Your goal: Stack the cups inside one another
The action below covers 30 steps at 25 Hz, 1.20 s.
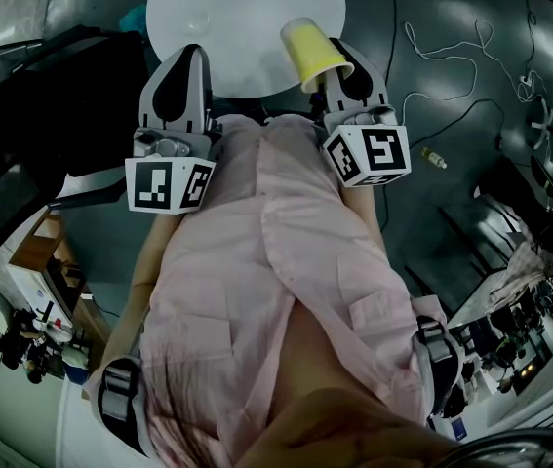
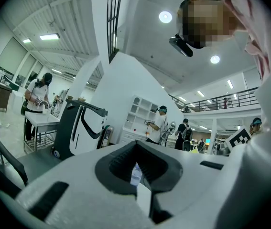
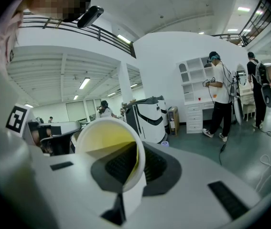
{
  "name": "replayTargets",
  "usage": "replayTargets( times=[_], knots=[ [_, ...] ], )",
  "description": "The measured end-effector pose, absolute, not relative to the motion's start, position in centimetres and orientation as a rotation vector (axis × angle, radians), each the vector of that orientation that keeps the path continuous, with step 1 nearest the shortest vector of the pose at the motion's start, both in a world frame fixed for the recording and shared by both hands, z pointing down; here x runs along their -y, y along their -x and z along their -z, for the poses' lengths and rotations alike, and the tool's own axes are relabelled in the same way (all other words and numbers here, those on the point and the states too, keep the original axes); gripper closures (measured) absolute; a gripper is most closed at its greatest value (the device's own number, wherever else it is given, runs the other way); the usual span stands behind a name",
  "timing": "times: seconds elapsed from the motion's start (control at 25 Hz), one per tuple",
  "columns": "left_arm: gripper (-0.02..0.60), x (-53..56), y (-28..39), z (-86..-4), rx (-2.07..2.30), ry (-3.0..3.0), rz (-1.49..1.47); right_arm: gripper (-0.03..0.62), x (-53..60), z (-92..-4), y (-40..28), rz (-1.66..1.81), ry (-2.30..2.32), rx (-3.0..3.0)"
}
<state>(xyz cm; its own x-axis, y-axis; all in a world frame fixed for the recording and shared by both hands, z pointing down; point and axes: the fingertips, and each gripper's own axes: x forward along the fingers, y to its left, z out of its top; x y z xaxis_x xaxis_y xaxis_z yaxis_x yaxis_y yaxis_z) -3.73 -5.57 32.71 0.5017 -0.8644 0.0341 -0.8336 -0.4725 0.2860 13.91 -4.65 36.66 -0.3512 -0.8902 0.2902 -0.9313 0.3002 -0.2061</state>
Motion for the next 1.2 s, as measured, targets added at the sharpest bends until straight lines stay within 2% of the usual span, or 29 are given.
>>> replayTargets(
  times=[1.2],
  knots=[
    [0.566,5.04,4.45,-32.48,1.435,-2.498,0.176,0.556,4.06,-36.36,-13.57,-0.508,-1.747,2.425]
  ],
)
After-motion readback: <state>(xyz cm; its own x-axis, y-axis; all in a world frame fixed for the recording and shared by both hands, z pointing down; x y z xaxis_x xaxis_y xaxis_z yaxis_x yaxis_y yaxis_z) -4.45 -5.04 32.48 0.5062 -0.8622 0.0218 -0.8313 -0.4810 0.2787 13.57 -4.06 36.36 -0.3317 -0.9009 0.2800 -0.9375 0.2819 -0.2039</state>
